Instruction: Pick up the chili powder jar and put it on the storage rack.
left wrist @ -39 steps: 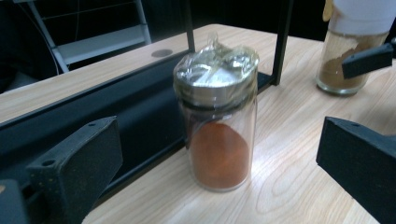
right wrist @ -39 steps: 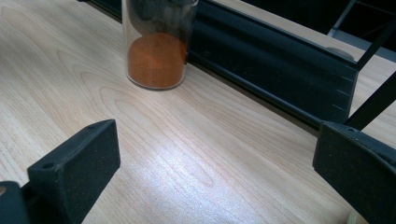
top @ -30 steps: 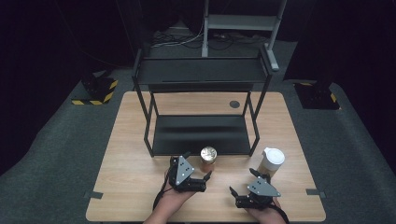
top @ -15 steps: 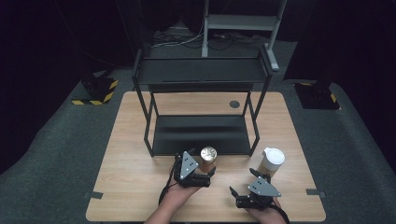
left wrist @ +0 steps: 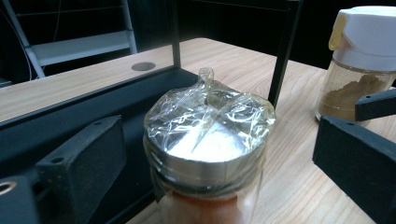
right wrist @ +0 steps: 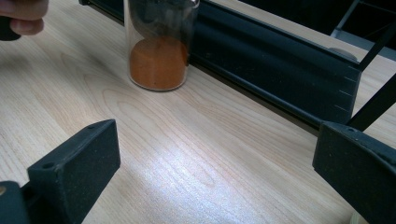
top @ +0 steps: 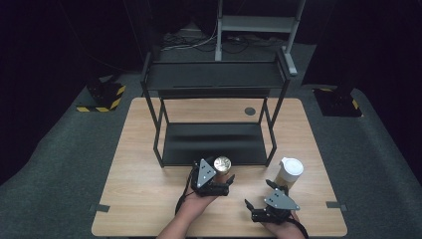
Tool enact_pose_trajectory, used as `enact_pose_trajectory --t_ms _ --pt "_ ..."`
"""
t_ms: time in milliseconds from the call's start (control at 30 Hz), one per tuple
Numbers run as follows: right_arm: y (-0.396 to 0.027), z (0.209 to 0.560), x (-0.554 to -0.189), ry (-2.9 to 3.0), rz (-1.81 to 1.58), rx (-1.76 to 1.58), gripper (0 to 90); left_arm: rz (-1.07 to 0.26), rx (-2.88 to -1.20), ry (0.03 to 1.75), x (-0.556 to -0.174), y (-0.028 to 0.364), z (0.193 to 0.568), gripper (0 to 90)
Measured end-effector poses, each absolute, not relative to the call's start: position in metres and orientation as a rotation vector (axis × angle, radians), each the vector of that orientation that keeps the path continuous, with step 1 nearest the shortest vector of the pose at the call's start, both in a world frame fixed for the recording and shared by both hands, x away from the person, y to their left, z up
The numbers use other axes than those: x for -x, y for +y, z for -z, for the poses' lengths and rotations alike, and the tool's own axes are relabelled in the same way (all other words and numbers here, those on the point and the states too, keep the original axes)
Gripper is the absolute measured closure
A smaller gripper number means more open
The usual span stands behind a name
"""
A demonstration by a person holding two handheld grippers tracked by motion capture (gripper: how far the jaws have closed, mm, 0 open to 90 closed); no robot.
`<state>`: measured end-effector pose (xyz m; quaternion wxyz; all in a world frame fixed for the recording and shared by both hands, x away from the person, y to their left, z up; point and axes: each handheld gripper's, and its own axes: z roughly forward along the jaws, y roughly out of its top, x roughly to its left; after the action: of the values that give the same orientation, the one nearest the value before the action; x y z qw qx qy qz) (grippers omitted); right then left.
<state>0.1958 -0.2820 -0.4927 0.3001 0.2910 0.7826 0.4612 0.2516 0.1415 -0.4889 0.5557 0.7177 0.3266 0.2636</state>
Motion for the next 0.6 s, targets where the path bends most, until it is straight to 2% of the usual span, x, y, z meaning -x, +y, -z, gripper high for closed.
enact_pose_trajectory --t_ms 600 --pt "-0.2835 0.4930 -0.1963 2.077 -1.234 -0.777 0.0 -0.621 -1.661 0.796 -0.2541 0.1422 0.4975 30.0"
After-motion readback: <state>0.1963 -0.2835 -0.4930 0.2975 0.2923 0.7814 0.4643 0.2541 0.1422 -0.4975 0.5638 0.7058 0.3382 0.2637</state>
